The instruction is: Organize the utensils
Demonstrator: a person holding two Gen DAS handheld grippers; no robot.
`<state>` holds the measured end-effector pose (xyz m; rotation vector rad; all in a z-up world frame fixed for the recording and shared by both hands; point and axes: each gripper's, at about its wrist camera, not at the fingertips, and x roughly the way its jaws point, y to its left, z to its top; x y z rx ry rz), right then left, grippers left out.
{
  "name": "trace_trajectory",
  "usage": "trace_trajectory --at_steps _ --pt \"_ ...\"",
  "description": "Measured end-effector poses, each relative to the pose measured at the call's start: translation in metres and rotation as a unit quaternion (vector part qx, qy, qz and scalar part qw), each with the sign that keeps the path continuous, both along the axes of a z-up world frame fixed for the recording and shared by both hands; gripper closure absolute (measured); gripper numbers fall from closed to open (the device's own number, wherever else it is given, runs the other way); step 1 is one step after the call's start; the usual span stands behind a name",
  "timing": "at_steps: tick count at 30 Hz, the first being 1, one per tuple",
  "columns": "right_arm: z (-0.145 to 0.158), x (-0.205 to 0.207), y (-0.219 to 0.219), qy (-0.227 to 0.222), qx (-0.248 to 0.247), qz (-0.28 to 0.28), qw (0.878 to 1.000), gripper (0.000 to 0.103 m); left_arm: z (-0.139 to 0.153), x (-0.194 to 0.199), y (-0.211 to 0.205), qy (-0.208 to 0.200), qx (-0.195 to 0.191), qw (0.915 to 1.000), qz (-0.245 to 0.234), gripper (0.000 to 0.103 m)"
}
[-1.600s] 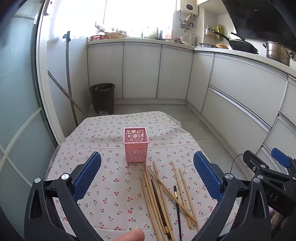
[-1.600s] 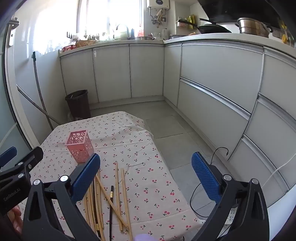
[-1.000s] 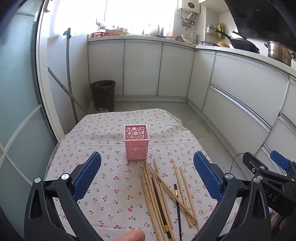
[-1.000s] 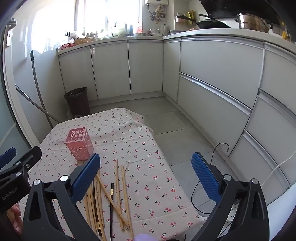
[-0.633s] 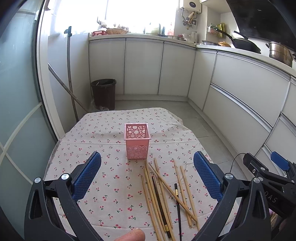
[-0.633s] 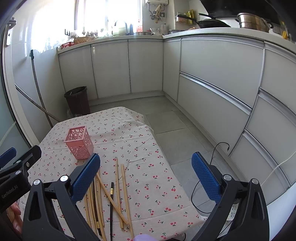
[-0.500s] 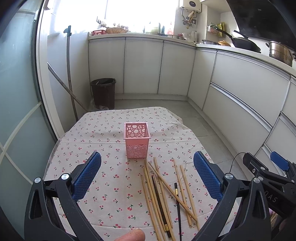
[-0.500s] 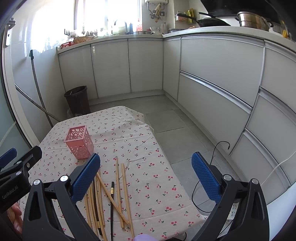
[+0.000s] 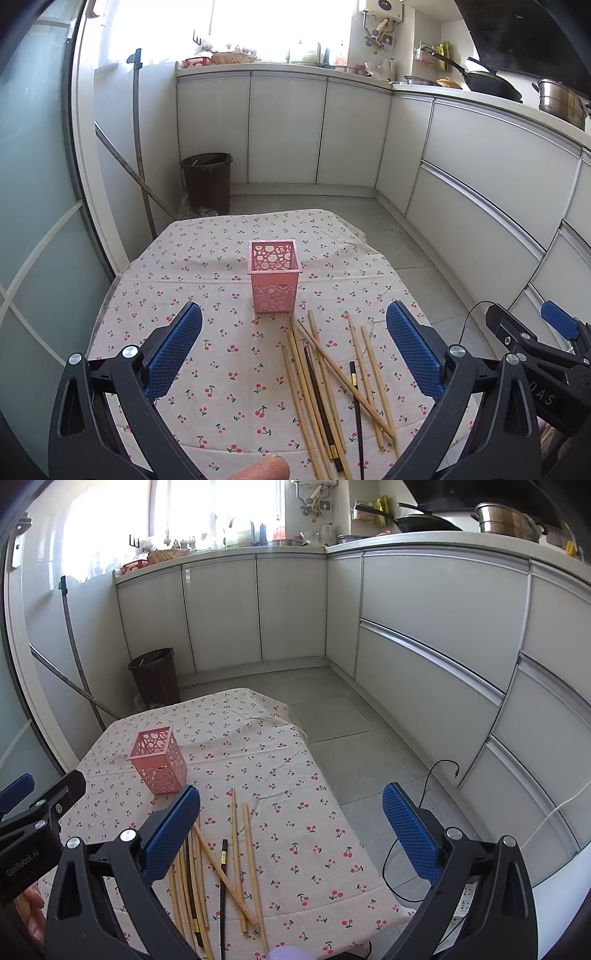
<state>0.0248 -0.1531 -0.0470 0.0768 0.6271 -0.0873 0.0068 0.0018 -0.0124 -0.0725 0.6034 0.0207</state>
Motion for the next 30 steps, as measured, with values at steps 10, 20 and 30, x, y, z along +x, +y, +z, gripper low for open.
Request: trace_trajectory --at_steps 10,20,30 --pt "-0.0001 -0.0006 -0.0001 0.000 0.001 0.000 1.000 0.007 -0.0002 -0.0006 0.0005 0.002 -0.001 1.0000 0.001 0.007" --pt "-0.0008 -0.0002 0.0002 0.001 0.002 0.001 1.000 0.007 -0.0003 0.0003 0.0006 0.005 0.000 1.0000 0.001 0.007" --pt "-0.0019 0.0006 0.0001 0.005 0.006 0.002 1.000 0.007 -0.0003 0.0004 0.0011 0.004 0.000 1.0000 0.001 0.007"
